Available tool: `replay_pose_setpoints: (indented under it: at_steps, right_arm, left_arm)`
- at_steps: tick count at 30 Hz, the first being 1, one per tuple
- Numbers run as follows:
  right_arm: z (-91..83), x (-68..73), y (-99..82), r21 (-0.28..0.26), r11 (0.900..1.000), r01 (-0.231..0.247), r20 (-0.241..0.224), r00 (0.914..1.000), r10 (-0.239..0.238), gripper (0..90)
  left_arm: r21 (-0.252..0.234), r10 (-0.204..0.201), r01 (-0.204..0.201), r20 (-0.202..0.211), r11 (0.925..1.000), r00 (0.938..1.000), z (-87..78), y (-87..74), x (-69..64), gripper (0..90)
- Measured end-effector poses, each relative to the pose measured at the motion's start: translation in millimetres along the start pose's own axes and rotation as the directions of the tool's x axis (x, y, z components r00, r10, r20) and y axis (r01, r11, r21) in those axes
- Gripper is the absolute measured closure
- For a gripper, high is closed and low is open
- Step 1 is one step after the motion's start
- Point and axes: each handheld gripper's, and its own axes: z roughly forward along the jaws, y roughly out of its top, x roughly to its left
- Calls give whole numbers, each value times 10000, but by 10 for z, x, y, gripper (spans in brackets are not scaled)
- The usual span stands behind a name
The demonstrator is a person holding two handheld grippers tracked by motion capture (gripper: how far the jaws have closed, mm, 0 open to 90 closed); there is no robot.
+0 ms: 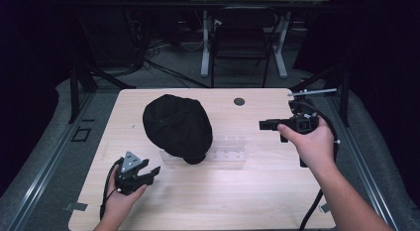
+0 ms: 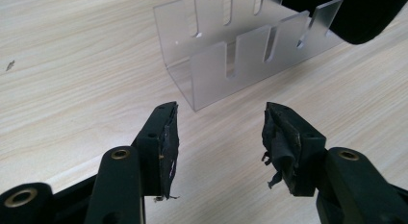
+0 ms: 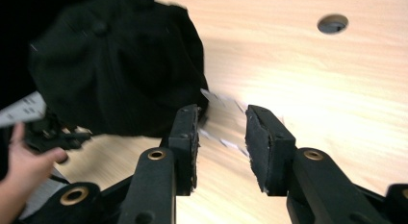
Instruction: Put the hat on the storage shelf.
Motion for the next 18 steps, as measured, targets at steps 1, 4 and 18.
replay_pose_setpoints:
  at_steps: [1, 4, 18]
  right_arm:
    - [7, -11, -56, 18, 10000, 48, 16, 10000, -48, 635]
    - [32, -35, -187, 43, 9999, 164, 150, 9998, -164, 621]
    - [162, -157, -800, -325, 9966, 762, 866, 9936, -731, 581]
  left_arm:
    - [-46, -39, 39, -40, 10000, 10000, 3, -8, 8, 472]
    - [25, -109, 109, -44, 9999, 9999, -2, -19, 38, 472]
    - [136, -260, 263, -236, 9996, 9994, 14, -61, 91, 472]
